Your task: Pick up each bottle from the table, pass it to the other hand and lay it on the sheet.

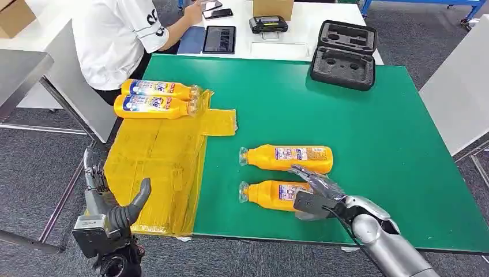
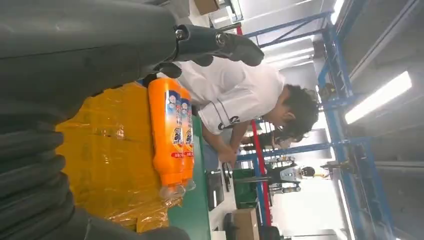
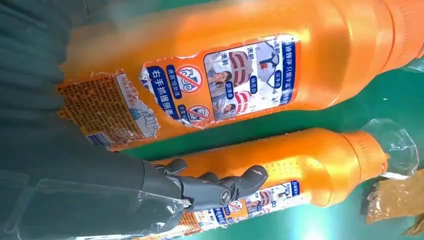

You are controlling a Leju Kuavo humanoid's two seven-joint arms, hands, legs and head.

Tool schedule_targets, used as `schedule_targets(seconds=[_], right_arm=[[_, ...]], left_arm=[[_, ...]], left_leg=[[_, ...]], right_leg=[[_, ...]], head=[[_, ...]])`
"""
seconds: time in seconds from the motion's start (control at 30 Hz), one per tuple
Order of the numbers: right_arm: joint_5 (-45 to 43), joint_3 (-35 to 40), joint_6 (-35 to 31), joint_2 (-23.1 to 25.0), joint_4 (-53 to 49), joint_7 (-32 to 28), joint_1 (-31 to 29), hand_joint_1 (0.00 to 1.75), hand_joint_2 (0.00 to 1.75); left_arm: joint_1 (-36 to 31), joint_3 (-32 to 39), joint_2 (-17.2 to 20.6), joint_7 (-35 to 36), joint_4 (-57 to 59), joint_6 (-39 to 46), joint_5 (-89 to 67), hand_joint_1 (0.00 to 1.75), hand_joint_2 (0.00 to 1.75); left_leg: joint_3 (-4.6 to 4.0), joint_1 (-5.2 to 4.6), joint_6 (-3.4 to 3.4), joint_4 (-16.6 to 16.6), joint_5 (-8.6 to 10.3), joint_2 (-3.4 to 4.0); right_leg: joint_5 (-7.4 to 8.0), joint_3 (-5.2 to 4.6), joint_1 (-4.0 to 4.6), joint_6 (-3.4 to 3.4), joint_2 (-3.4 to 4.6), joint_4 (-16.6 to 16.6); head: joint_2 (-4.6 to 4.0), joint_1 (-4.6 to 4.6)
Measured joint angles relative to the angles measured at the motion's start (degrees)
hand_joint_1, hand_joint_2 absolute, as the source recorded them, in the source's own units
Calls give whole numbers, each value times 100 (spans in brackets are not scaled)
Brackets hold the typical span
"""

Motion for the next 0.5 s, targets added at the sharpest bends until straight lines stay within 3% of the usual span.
schedule_targets(seconds=[0.5], right_arm=[[-44, -249, -116, -461, -671, 269, 517, 0, 175]], left_arm=[[-6, 2, 0, 0, 59, -223, 105, 0, 175]], left_leg=[[-1, -4, 1, 0, -1, -2]], right_leg=[[0, 1, -3, 0, -1, -1]], head=[[0, -2]])
